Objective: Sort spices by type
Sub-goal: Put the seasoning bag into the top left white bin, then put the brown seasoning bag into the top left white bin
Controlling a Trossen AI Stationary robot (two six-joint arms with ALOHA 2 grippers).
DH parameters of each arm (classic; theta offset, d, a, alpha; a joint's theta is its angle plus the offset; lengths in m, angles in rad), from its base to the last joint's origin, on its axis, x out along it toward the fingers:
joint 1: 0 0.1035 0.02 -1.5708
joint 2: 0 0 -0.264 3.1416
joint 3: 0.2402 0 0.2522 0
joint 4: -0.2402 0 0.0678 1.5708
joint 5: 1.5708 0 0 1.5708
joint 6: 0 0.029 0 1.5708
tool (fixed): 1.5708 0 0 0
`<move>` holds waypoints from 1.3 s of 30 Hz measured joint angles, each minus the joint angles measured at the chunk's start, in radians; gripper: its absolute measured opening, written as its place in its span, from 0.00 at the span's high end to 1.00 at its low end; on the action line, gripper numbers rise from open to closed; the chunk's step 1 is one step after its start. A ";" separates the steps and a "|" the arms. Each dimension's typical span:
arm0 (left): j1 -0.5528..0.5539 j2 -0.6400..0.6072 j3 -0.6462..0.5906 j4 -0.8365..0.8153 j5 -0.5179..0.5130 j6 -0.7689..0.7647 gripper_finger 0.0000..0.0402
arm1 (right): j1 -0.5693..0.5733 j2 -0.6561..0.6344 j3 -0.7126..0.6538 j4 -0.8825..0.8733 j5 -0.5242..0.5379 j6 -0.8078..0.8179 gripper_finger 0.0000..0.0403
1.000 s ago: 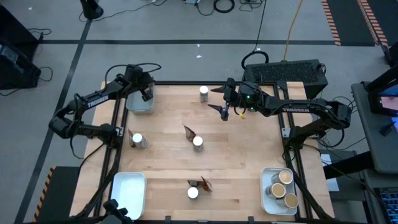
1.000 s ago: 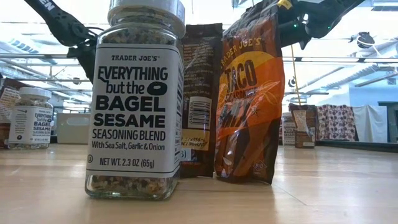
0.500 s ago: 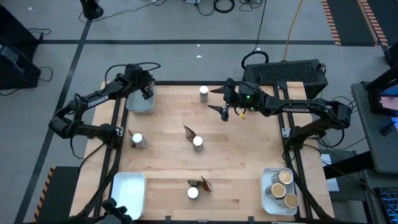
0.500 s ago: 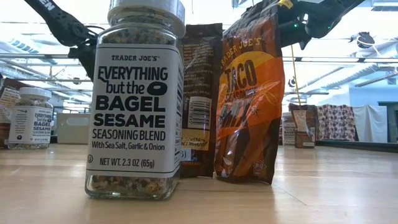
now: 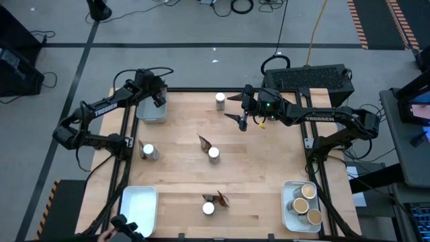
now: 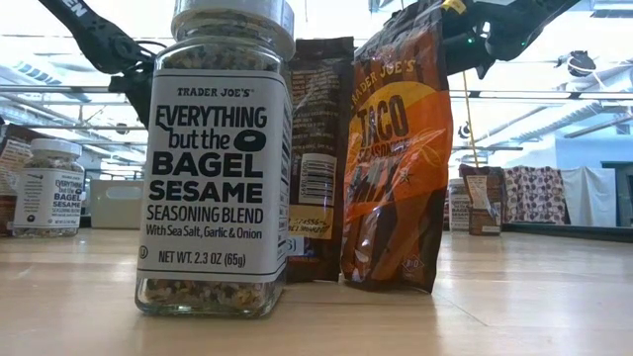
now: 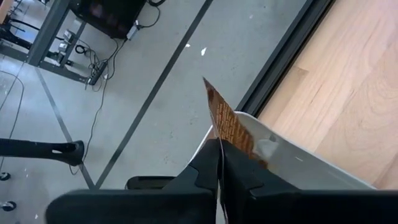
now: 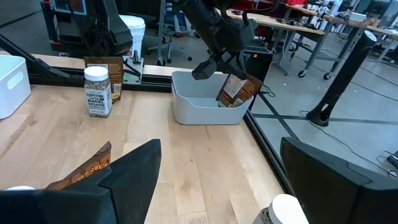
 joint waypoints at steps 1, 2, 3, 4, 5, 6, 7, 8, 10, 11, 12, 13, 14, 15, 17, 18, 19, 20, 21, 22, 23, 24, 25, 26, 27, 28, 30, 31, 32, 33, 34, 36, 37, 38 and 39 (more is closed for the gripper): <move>0.000 0.000 0.000 0.001 0.000 0.000 0.94 | 0.000 0.000 0.000 0.000 0.000 0.000 0.22; 0.000 0.000 0.000 0.004 0.001 0.000 0.91 | 0.000 0.000 0.000 0.000 0.000 0.000 0.22; -0.002 0.000 0.000 0.009 0.002 0.000 0.88 | 0.000 0.000 0.000 0.000 0.000 0.000 0.22; -0.004 0.000 0.000 0.013 0.002 -0.006 0.85 | 0.000 0.000 0.000 0.000 0.000 0.000 0.22; -0.006 0.000 0.000 0.017 0.002 -0.018 0.82 | 0.000 0.000 0.000 0.000 0.000 0.000 0.22; -0.008 0.000 0.000 0.018 0.002 -0.020 0.79 | 0.000 0.000 0.000 0.000 0.000 0.000 0.22; -0.008 0.000 0.000 0.018 0.002 -0.021 0.76 | 0.000 0.000 0.000 0.000 0.000 0.000 0.22; -0.009 0.000 0.000 0.018 0.002 -0.021 0.72 | 0.000 0.000 0.000 0.000 0.000 0.000 0.22; -0.009 0.000 0.000 0.018 0.001 -0.023 0.67 | 0.000 0.000 0.000 0.000 0.000 0.000 0.22; -0.009 0.000 0.000 0.018 -0.007 -0.023 0.65 | 0.000 0.000 0.000 0.000 0.000 0.000 0.22; -0.009 0.000 0.000 0.017 -0.023 -0.030 0.62 | 0.000 0.000 0.000 0.000 0.000 0.000 0.22; -0.009 0.000 0.000 0.016 -0.041 -0.052 0.60 | 0.000 0.000 0.000 0.000 0.000 0.000 0.22; -0.009 0.000 0.000 0.017 -0.058 -0.076 0.59 | 0.000 0.000 0.000 0.000 0.000 0.000 0.22; -0.009 0.000 0.000 0.019 -0.069 -0.095 0.58 | 0.000 0.000 0.000 0.000 0.000 0.000 0.22; -0.008 0.000 0.001 0.022 -0.074 -0.115 0.56 | 0.000 0.000 0.000 0.000 0.000 0.000 0.22; -0.008 0.000 0.005 0.019 -0.074 -0.126 0.55 | 0.000 0.000 0.000 0.000 0.000 0.000 0.22; -0.009 0.000 0.011 0.018 -0.074 -0.135 0.55 | 0.000 0.000 0.000 0.001 0.000 0.000 0.22; -0.011 0.000 0.021 0.015 -0.074 -0.148 0.55 | 0.000 0.000 0.000 0.002 0.000 0.000 0.22; -0.016 0.000 0.033 0.014 -0.074 -0.155 0.54 | 0.000 0.000 0.000 0.003 0.000 0.000 0.22; -0.023 0.000 0.046 0.012 -0.075 -0.160 0.54 | 0.000 0.000 0.000 0.006 0.000 -0.002 0.22; -0.032 -0.002 0.059 0.009 -0.075 -0.162 0.54 | 0.000 0.000 0.000 0.009 0.000 -0.005 0.22; -0.043 -0.007 0.072 0.004 -0.074 -0.162 0.54 | 0.000 0.000 0.000 0.010 0.000 -0.009 0.22; -0.056 -0.012 0.088 0.002 -0.073 -0.162 0.54 | 0.000 0.000 0.000 0.010 0.000 -0.013 0.22; -0.071 -0.017 0.105 0.002 -0.068 -0.162 0.54 | 0.000 0.000 0.000 0.010 0.000 -0.015 0.22; -0.089 -0.025 0.124 -0.007 -0.058 -0.163 0.54 | 0.000 0.000 0.000 0.010 0.001 -0.017 0.22; -0.107 -0.034 0.142 -0.028 -0.038 -0.165 0.54 | 0.000 0.000 0.000 0.010 0.001 -0.018 0.22; -0.148 -0.044 0.179 -0.091 0.032 -0.181 0.54 | 0.000 0.000 0.000 0.014 0.001 -0.019 0.22; -0.171 -0.046 0.197 -0.130 0.079 -0.182 0.54 | -0.001 0.000 0.000 0.017 0.001 -0.019 0.22; -0.196 -0.048 0.211 -0.174 0.124 -0.184 0.54 | -0.001 0.000 0.000 0.017 0.001 -0.019 0.22; -0.225 -0.049 0.223 -0.216 0.162 -0.187 0.54 | -0.001 0.000 0.000 0.017 0.001 -0.019 0.22; -0.256 -0.049 0.235 -0.254 0.196 -0.189 0.54 | -0.001 0.000 0.000 0.016 0.001 -0.019 0.22; -0.323 -0.049 0.249 -0.313 0.253 -0.191 0.54 | -0.001 0.000 0.000 0.017 0.001 -0.018 0.22; -0.358 -0.049 0.251 -0.331 0.276 -0.191 0.54 | -0.001 0.000 0.000 0.016 0.001 -0.012 0.22; -0.396 -0.049 0.251 -0.341 0.297 -0.191 0.54 | -0.001 0.000 0.000 0.013 0.001 -0.003 0.22; -0.436 -0.048 0.251 -0.344 0.314 -0.190 0.54 | 0.001 0.000 0.000 0.008 0.001 0.003 0.22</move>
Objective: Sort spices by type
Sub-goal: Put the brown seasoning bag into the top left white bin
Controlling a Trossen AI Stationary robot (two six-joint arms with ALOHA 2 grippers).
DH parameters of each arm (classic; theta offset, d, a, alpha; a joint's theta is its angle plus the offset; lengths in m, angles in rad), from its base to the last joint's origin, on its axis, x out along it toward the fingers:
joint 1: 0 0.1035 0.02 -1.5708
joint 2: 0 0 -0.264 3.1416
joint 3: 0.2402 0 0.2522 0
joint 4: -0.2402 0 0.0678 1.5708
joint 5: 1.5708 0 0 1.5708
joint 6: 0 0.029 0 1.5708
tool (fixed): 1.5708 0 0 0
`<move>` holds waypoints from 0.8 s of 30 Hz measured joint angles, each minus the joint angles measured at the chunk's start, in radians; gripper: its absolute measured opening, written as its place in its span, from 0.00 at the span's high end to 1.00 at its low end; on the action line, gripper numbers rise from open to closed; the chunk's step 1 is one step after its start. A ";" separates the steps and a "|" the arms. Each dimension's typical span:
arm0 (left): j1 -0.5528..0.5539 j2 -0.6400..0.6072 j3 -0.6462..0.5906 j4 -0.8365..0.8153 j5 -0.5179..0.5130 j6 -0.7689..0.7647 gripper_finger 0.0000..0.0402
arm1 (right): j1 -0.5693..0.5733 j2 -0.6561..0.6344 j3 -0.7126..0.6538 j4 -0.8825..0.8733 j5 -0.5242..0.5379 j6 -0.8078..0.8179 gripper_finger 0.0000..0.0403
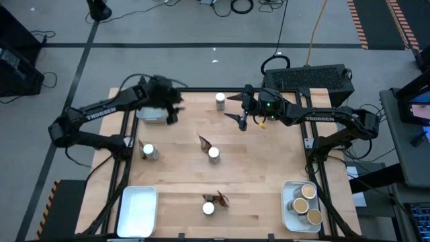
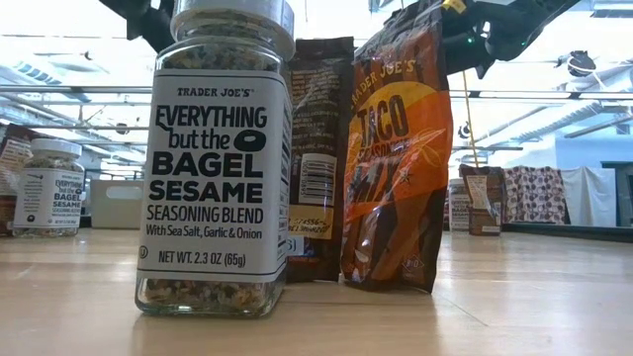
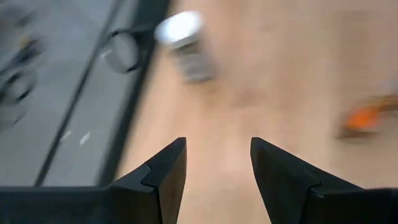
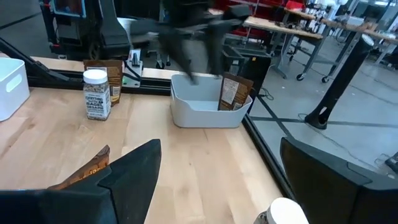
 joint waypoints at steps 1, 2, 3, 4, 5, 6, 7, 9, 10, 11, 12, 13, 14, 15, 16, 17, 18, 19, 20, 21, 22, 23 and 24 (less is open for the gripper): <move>-0.041 0.000 0.000 0.000 0.017 0.004 0.54 | 0.003 0.000 0.000 -0.004 0.000 0.004 0.22; -0.084 0.000 0.000 0.001 0.033 0.009 0.54 | 0.005 0.000 0.000 -0.006 0.000 0.004 0.22; -0.126 0.000 0.000 0.002 0.043 0.011 0.54 | 0.008 0.000 0.000 -0.007 0.000 0.004 0.22; -0.165 0.000 0.000 0.008 0.047 0.011 0.54 | 0.013 0.000 0.000 -0.007 0.000 0.004 0.22; -0.202 0.000 0.000 0.016 0.051 0.011 0.54 | 0.019 0.000 0.000 -0.006 0.000 0.003 0.22; -0.241 0.000 0.000 0.026 0.051 0.013 0.54 | 0.027 0.000 0.000 -0.004 -0.002 -0.001 0.22; -0.276 0.000 0.000 0.033 0.051 0.016 0.54 | 0.036 0.000 0.000 0.001 -0.013 -0.008 0.22; -0.341 0.000 0.000 0.053 0.051 0.016 0.54 | 0.055 0.000 0.000 0.013 -0.062 -0.025 0.22; -0.370 0.000 0.000 0.063 0.051 0.013 0.54 | 0.066 0.000 0.000 0.020 -0.090 -0.033 0.22; -0.396 0.000 0.000 0.075 0.051 0.013 0.54 | 0.078 0.000 0.000 0.023 -0.114 -0.043 0.22; -0.419 0.000 0.000 0.088 0.051 0.013 0.54 | 0.090 0.000 0.000 0.025 -0.128 -0.053 0.22; -0.438 0.000 0.000 0.101 0.048 0.013 0.54 | 0.102 0.000 0.000 0.027 -0.130 -0.065 0.23; -0.454 0.004 0.000 0.113 0.034 0.013 0.54 | 0.114 0.000 0.000 0.028 -0.130 -0.078 0.24; -0.469 0.009 0.000 0.127 0.024 0.013 0.54 | 0.125 0.000 0.000 0.025 -0.130 -0.095 0.26; -0.479 0.014 0.000 0.141 0.009 0.013 0.54 | 0.136 0.000 0.000 0.014 -0.130 -0.113 0.29; -0.487 0.020 0.000 0.150 -0.008 0.013 0.54 | 0.146 0.000 0.000 0.000 -0.130 -0.127 0.33; -0.492 0.029 0.000 0.156 -0.018 0.013 0.54 | 0.156 0.000 0.000 -0.018 -0.130 -0.138 0.39; -0.496 0.040 0.000 0.164 -0.021 0.013 0.54 | 0.163 0.000 0.000 -0.033 -0.130 -0.144 0.46; -0.496 0.054 0.000 0.167 -0.021 0.019 0.54 | 0.169 0.000 0.000 -0.047 -0.130 -0.147 0.55; -0.496 0.070 0.000 0.166 -0.021 0.031 0.55 | 0.174 0.000 0.000 -0.062 -0.130 -0.151 0.65; -0.496 0.087 0.000 0.167 -0.022 0.045 0.55 | 0.177 0.000 0.006 -0.090 -0.131 -0.157 0.75; -0.496 0.103 0.000 0.170 -0.023 0.061 0.55 | 0.177 0.000 0.018 -0.130 -0.131 -0.165 0.85; -0.496 0.121 0.000 0.176 -0.023 0.071 0.55 | 0.176 0.000 0.036 -0.179 -0.130 -0.176 0.92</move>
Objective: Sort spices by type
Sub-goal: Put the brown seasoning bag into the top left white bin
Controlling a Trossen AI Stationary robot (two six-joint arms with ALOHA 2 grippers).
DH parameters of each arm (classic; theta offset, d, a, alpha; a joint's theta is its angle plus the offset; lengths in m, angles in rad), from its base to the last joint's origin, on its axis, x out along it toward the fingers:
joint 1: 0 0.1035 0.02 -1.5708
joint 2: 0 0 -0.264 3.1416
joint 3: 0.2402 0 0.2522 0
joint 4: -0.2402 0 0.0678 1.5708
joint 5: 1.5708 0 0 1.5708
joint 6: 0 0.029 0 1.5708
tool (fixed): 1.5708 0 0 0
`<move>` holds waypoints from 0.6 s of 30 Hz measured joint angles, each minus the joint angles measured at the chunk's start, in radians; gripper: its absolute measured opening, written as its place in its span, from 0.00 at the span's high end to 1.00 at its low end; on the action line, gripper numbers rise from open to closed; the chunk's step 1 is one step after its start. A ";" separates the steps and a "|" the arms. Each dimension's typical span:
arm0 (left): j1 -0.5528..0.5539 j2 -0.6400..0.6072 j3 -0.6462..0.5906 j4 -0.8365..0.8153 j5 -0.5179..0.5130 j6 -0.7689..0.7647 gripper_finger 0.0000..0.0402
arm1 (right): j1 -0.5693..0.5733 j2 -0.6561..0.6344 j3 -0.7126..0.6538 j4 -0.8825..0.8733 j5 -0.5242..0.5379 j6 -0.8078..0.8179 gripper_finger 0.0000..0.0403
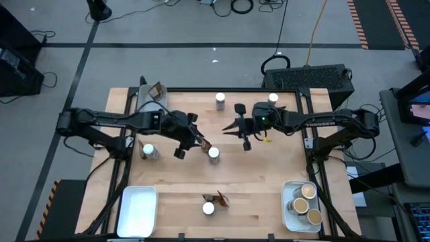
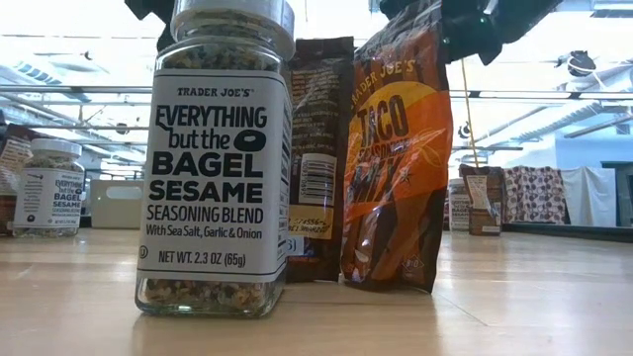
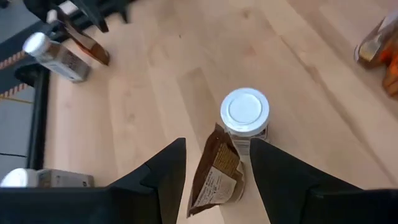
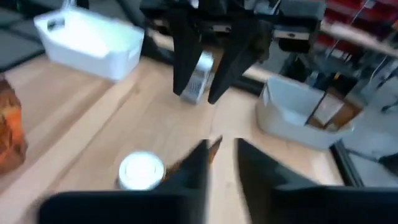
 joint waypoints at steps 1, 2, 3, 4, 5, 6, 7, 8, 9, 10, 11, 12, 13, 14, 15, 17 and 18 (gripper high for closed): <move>0.002 0.016 0.000 0.006 0.000 0.010 0.55 | 0.000 0.000 0.018 -0.050 0.000 -0.004 0.95; 0.003 0.034 0.000 0.013 0.000 0.020 0.55 | 0.000 0.000 0.035 -0.090 0.001 0.004 0.96; 0.003 0.053 0.000 0.025 -0.001 0.023 0.55 | -0.001 0.000 0.048 -0.117 0.004 0.018 0.96; 0.003 0.069 0.000 0.040 -0.002 0.027 0.55 | -0.001 0.000 0.056 -0.136 0.005 0.029 0.96; 0.004 0.084 0.000 0.050 -0.002 0.029 0.55 | 0.000 0.000 0.060 -0.149 0.005 0.036 0.97; 0.005 0.098 0.000 0.061 -0.002 0.035 0.55 | 0.000 0.000 0.060 -0.150 0.004 0.039 0.98; 0.007 0.112 0.000 0.071 -0.002 0.049 0.55 | 0.000 0.000 0.061 -0.150 0.004 0.041 0.99; 0.009 0.127 0.000 0.076 -0.002 0.057 0.55 | 0.000 0.000 0.061 -0.150 0.005 0.041 1.00; 0.013 0.141 0.000 0.076 -0.002 0.066 0.55 | 0.000 0.000 0.061 -0.150 0.004 0.041 0.99; 0.019 0.156 0.000 0.075 -0.002 0.072 0.55 | 0.000 0.000 0.061 -0.152 0.004 0.041 0.99; 0.026 0.168 0.000 0.076 -0.002 0.072 0.55 | 0.000 0.000 0.061 -0.157 0.005 0.041 0.99; 0.032 0.180 0.000 0.077 -0.002 0.072 0.55 | 0.000 0.000 0.061 -0.164 0.004 0.038 1.00; 0.038 0.190 0.000 0.078 -0.002 0.072 0.55 | 0.000 0.000 0.061 -0.168 0.004 0.036 1.00; 0.043 0.201 0.000 0.078 -0.002 0.072 0.55 | 0.000 0.000 0.061 -0.170 0.005 0.036 1.00; 0.047 0.212 0.000 0.078 0.002 0.073 0.55 | 0.000 0.000 0.061 -0.170 0.005 0.036 1.00; 0.055 0.230 0.000 0.077 0.015 0.073 0.55 | -0.001 0.000 0.061 -0.170 0.005 0.035 1.00; 0.058 0.236 0.000 0.077 0.017 0.073 0.55 | -0.001 0.000 0.061 -0.170 0.005 0.031 1.00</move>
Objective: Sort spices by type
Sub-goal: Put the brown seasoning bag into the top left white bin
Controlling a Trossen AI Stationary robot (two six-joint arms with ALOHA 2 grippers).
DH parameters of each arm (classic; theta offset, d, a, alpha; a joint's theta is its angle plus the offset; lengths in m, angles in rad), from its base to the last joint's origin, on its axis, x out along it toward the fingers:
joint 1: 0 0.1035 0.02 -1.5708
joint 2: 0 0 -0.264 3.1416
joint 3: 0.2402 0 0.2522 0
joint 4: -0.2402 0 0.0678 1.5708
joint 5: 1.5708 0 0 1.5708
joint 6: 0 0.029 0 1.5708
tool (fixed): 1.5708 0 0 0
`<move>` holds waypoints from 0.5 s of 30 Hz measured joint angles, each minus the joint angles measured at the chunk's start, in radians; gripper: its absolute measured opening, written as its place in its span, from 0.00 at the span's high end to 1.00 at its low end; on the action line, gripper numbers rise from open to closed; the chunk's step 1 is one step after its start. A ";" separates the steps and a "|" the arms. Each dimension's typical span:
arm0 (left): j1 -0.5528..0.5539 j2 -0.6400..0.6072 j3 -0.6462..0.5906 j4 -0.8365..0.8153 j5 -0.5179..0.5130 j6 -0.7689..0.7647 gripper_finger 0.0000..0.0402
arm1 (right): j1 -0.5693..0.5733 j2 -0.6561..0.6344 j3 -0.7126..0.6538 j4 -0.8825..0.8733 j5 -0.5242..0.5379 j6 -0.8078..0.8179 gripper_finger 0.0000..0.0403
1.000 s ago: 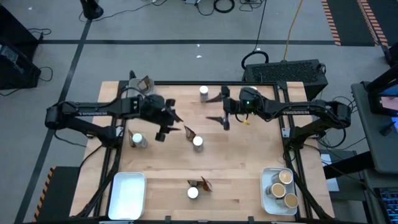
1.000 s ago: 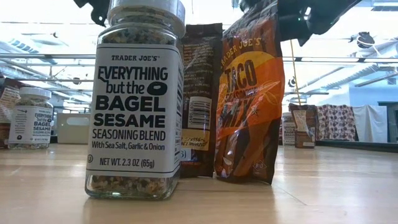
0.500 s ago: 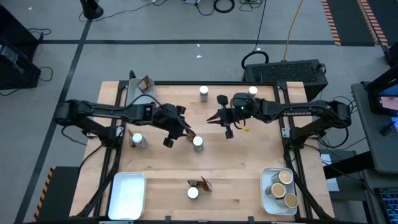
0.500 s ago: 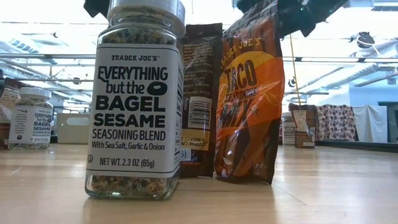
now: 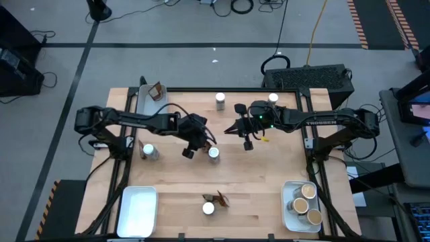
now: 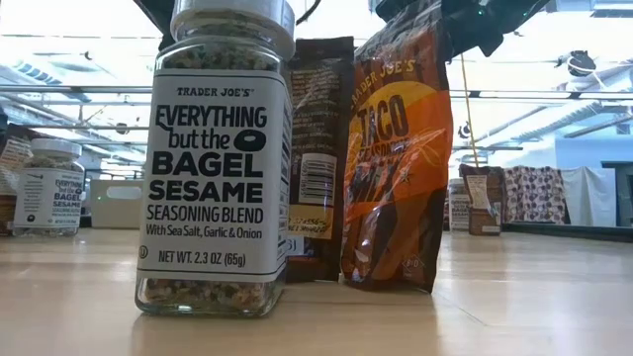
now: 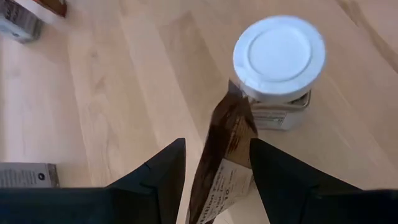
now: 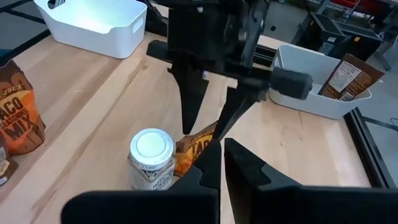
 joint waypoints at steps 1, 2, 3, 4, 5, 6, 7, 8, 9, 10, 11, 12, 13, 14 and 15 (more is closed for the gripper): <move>0.003 0.006 0.000 0.000 0.001 0.000 0.55 | 0.000 0.000 0.000 0.000 0.000 -0.005 1.00; 0.005 0.011 0.000 0.001 0.001 0.000 0.55 | 0.000 0.000 0.000 0.000 0.000 -0.005 1.00; 0.008 0.016 0.000 0.000 0.001 0.000 0.55 | 0.000 0.000 0.000 0.000 0.000 -0.005 1.00; 0.010 0.018 0.000 -0.001 0.001 0.000 0.55 | 0.000 0.000 0.000 0.000 0.000 -0.005 1.00; 0.012 0.018 0.000 -0.002 0.001 0.000 0.55 | 0.000 0.000 0.000 0.000 0.000 -0.005 1.00; 0.011 0.017 0.000 0.000 0.002 0.000 0.55 | 0.000 0.000 0.000 0.000 0.000 -0.006 1.00; 0.011 0.016 0.000 0.001 0.002 0.000 0.56 | 0.000 0.000 0.000 0.000 0.000 -0.006 1.00; 0.011 0.016 0.000 0.000 0.003 0.000 0.58 | 0.000 0.000 0.000 0.000 0.000 -0.007 1.00; 0.011 0.016 0.000 0.000 0.003 0.000 0.60 | 0.000 0.000 0.000 0.000 0.000 -0.008 1.00; 0.010 0.017 0.000 0.000 0.003 0.000 0.63 | 0.000 0.000 0.000 0.000 0.000 -0.008 1.00; 0.010 0.016 0.000 0.000 0.004 0.000 0.67 | 0.000 0.000 0.000 0.000 0.000 -0.008 1.00; 0.010 0.016 0.000 0.000 0.004 0.000 0.72 | 0.000 0.000 0.000 0.000 0.000 -0.008 1.00; 0.010 0.016 0.000 -0.001 0.004 0.000 0.77 | 0.000 0.000 0.000 0.000 0.000 -0.008 1.00; 0.010 0.016 0.000 -0.002 0.003 0.000 0.82 | 0.000 0.000 0.000 0.000 0.000 -0.008 1.00; 0.010 0.016 0.000 -0.002 -0.002 0.001 0.89 | 0.000 0.000 0.000 0.000 0.000 -0.008 1.00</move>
